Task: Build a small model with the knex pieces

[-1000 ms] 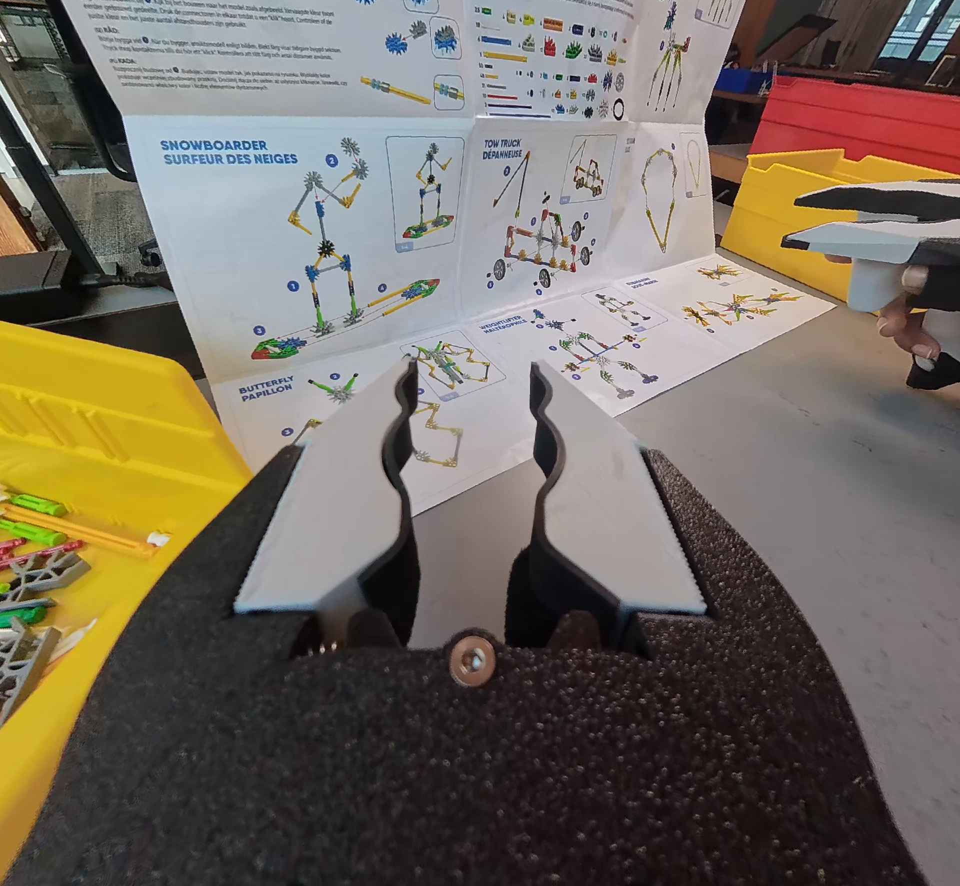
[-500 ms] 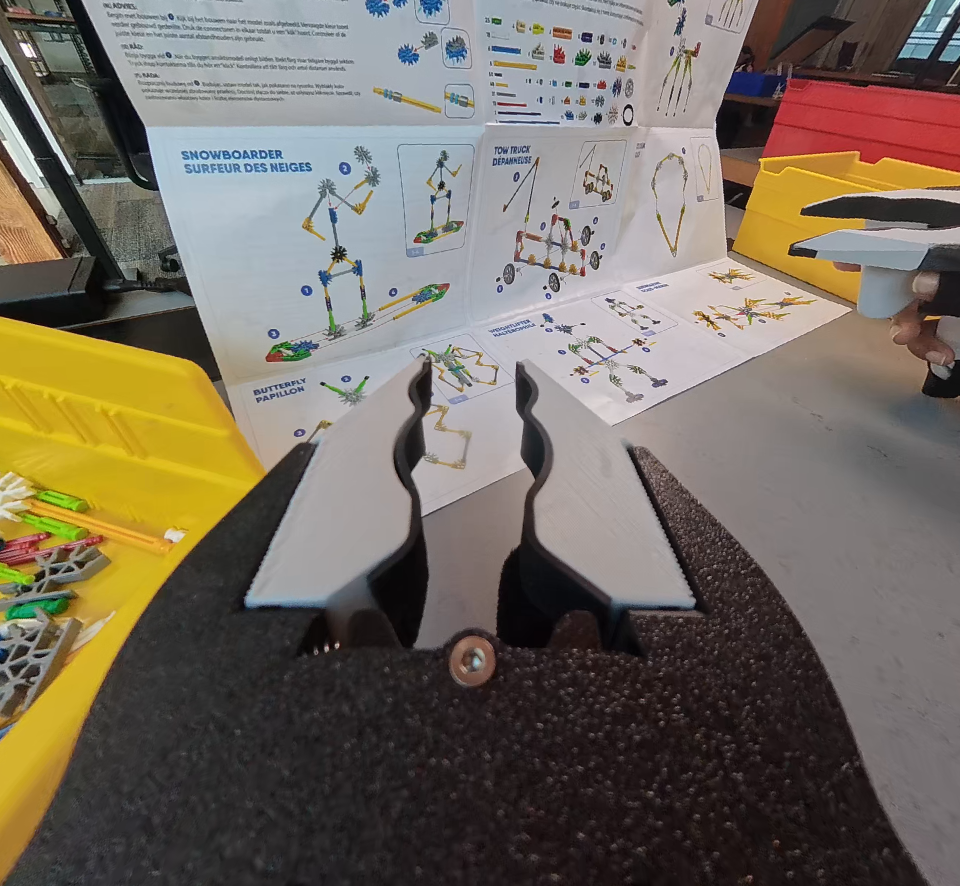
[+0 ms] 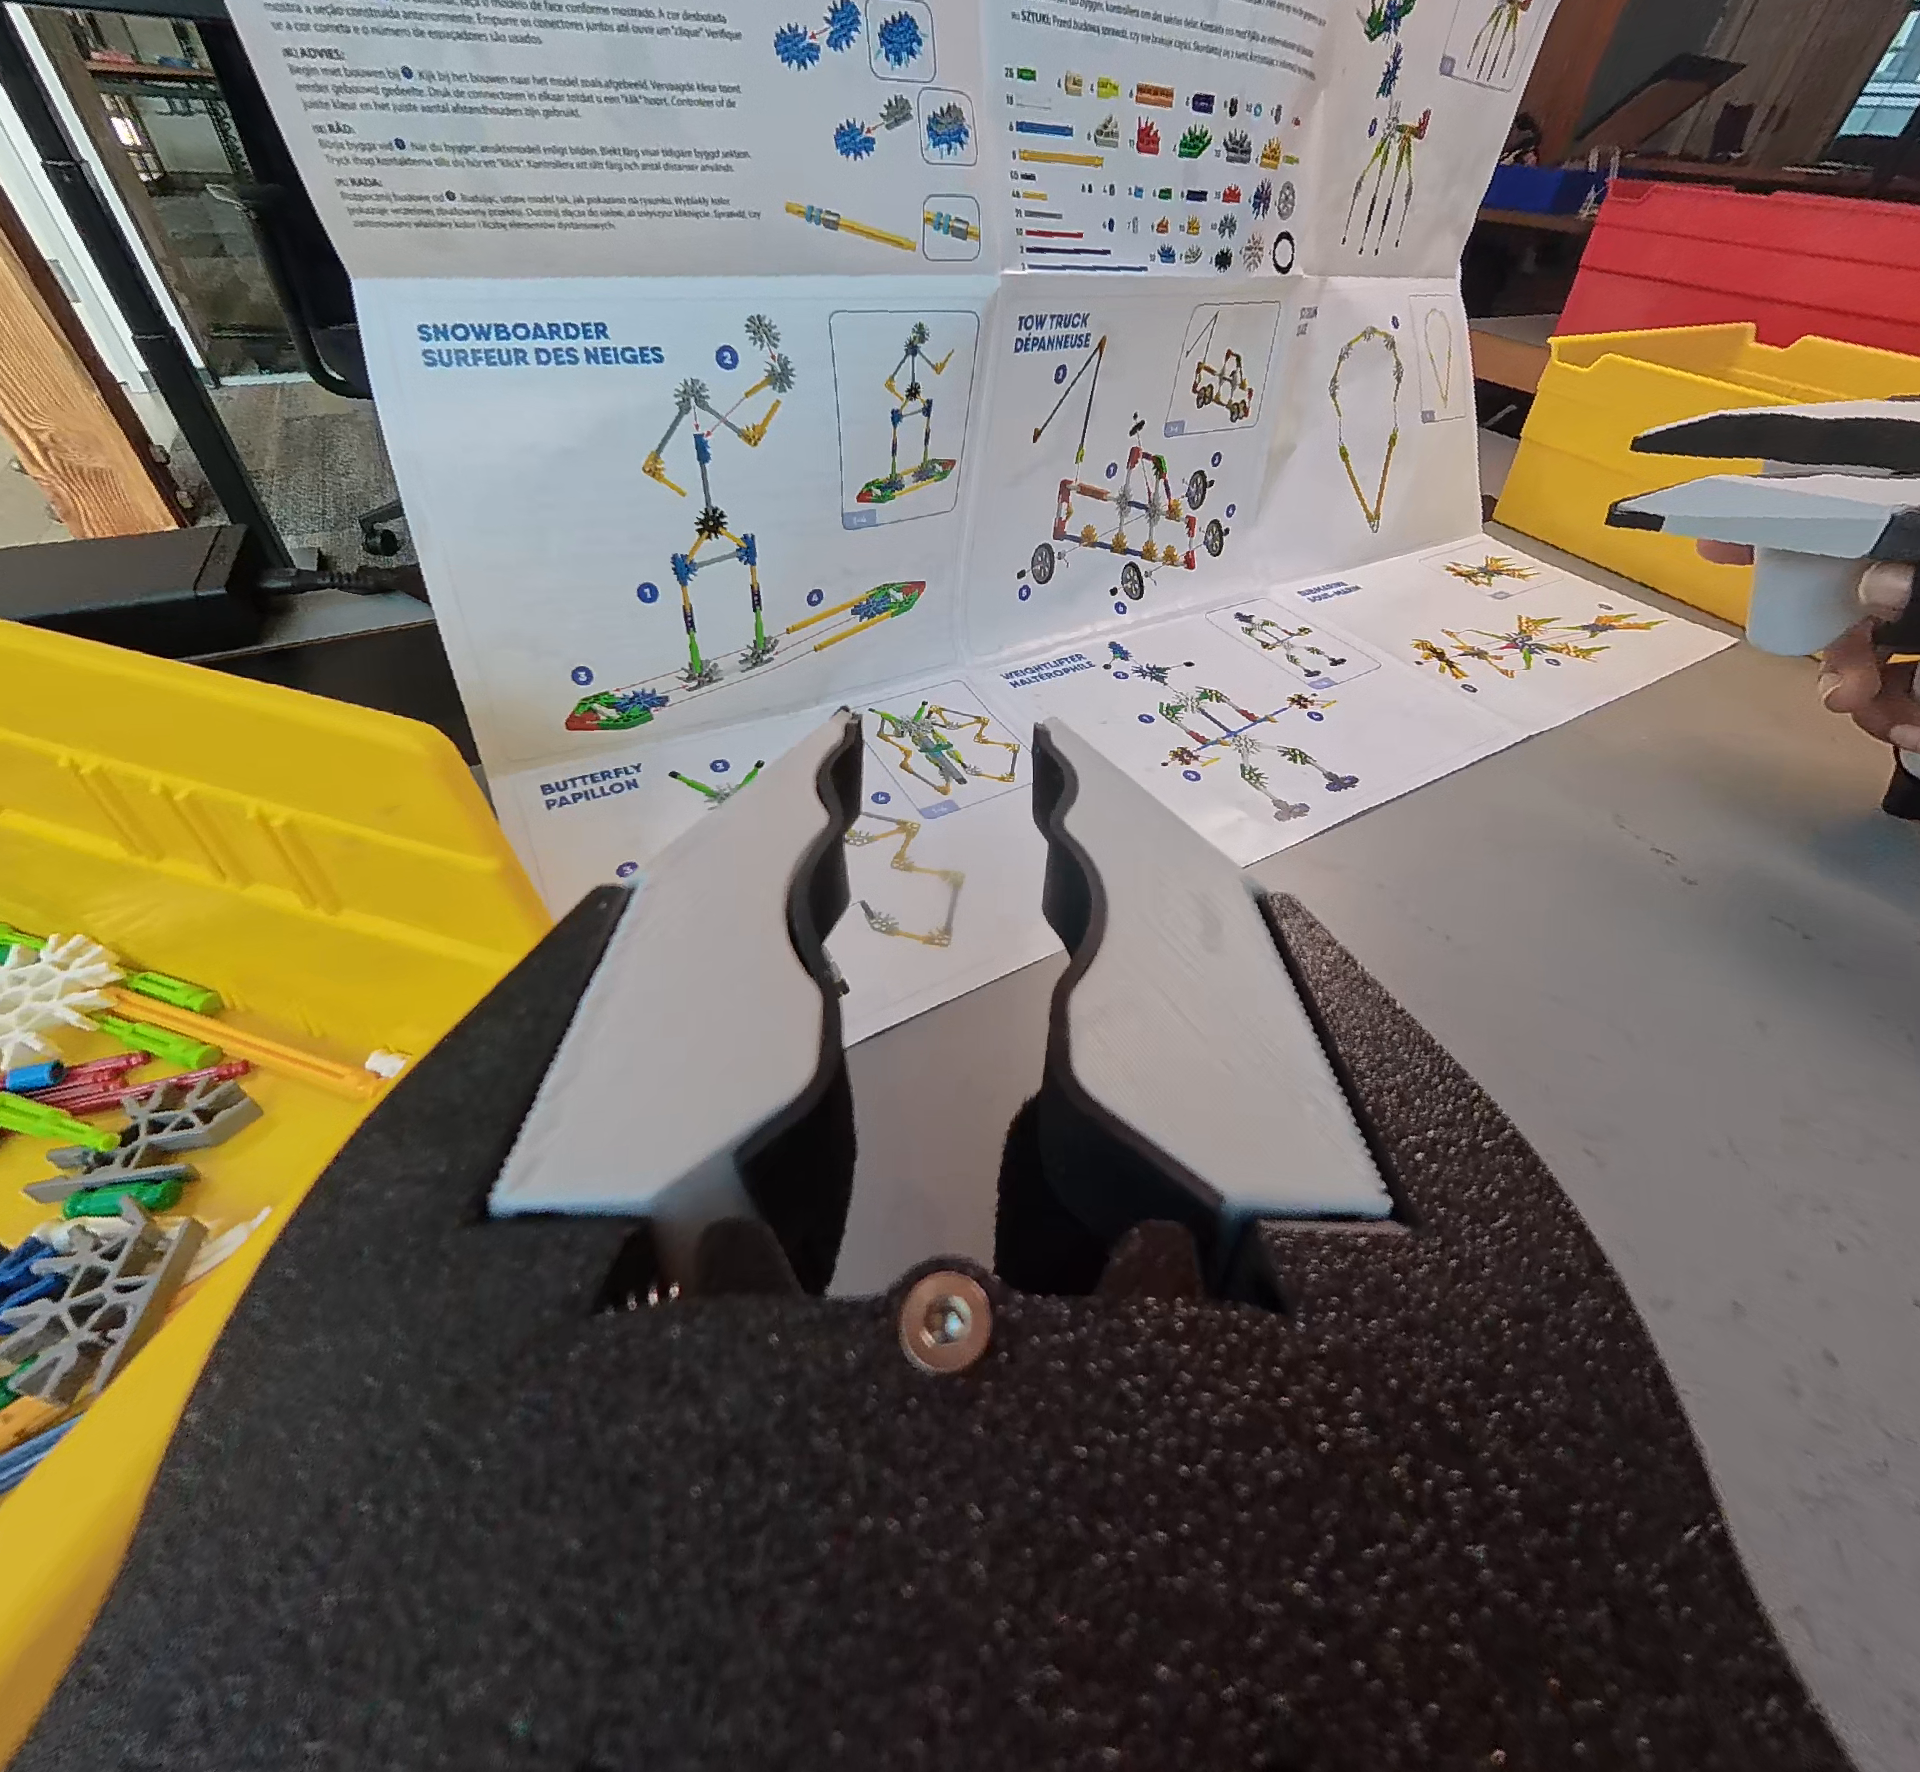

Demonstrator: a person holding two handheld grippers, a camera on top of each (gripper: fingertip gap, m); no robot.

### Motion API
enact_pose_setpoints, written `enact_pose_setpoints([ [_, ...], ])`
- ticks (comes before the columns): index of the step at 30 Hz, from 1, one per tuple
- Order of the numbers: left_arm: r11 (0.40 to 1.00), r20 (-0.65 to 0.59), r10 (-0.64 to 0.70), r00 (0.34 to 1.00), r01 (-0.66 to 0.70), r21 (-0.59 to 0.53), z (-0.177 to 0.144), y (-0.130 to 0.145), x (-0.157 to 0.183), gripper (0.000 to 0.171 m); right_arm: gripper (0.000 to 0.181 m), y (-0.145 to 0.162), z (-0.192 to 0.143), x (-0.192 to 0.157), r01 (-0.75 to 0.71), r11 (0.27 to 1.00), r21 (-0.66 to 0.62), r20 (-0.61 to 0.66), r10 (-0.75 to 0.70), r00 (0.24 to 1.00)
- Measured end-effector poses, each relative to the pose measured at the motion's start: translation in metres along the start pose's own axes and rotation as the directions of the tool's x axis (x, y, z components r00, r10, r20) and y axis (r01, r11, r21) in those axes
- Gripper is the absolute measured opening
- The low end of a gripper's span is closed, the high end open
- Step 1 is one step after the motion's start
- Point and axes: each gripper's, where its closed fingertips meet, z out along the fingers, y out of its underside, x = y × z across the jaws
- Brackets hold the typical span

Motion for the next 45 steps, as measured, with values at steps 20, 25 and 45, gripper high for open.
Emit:
enact_pose_setpoints([
  [20,1.0,0.001,0.018,1.0,-0.018,0.009,0.0,-0.001,0.002,0.032,0.059,-0.001,-0.001,0.003,-0.011,1.0,0.01,-0.007,0.011,1.0],
  [25,1.0,0.0,0.015,1.0,-0.015,0.014,-0.001,-0.002,0.002,0.032,0.058,-0.001,-0.001,0.004,-0.011,1.0,0.014,-0.016,0.012,1.0],
  [45,0.997,0.019,0.072,0.997,-0.071,-0.025,0.002,0.009,0.004,0.032,0.033,-0.112,0.076,0.134,-0.043,0.954,0.298,-0.194,0.105,0.975],
])
